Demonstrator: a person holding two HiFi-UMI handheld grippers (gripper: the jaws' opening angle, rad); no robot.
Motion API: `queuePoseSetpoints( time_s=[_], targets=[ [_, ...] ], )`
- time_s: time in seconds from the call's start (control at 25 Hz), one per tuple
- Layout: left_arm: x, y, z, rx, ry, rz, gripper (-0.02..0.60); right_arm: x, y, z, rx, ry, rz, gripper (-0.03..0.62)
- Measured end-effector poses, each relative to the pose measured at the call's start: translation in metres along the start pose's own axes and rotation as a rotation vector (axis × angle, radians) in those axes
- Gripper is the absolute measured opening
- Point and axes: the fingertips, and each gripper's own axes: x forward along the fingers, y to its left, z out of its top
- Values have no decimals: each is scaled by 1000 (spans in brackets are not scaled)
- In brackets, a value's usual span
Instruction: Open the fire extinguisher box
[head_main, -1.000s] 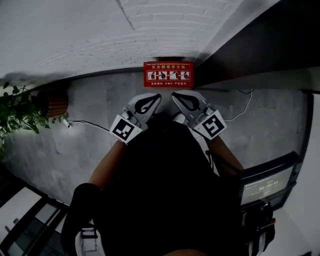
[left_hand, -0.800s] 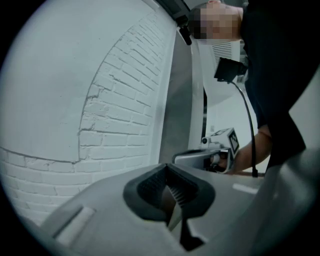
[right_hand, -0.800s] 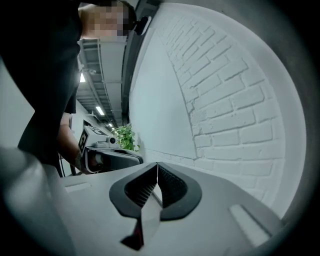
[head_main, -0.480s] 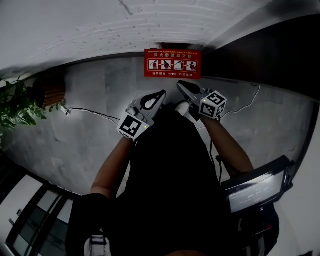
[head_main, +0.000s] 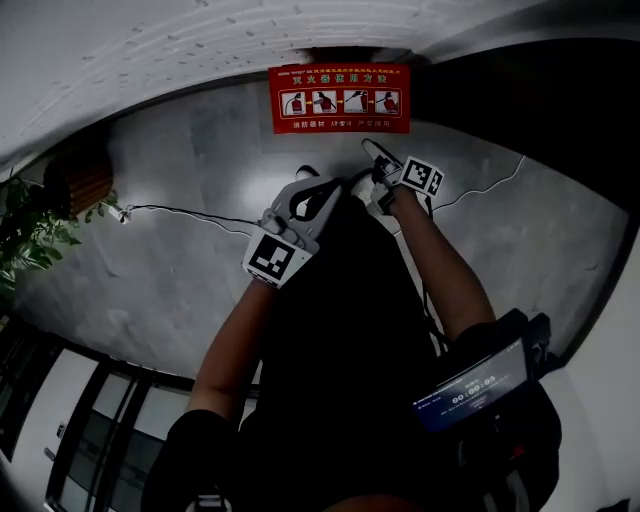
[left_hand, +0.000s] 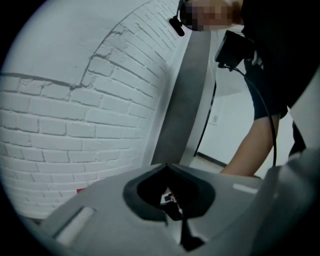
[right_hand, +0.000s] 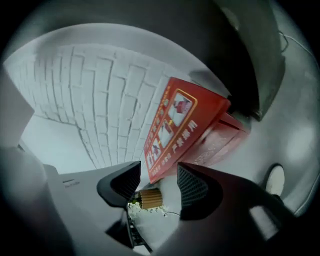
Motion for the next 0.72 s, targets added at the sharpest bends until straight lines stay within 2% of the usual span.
queuePoseSetpoints(
  time_s=[0.08,0.2,0.36,0.48,0.52,0.6,0.72],
  targets=[
    [5,1,-16,-3,6,-6,2,9,-20,0,37,-13,-19,222],
    [10,5,-39,-1,8,-6,2,20,-27,1,49,-37,-22,222],
    [20,13,-48,-43,21,-9,2,41,-35,9,42,-44,-33,222],
    [21,13,-55,-43,5,-7,2,41,-46,7,41,-62,-54,118],
    [20,12,-58,-45,6,-7,1,40,-50,6,53,-72,-49,115],
    [16,10,-63,-53,16,-8,2,40,-56,5,81,-88,-45,156],
    [11,8,-68,-48,24,-14,2,45,-56,10,98,-102,-36,156]
  ],
)
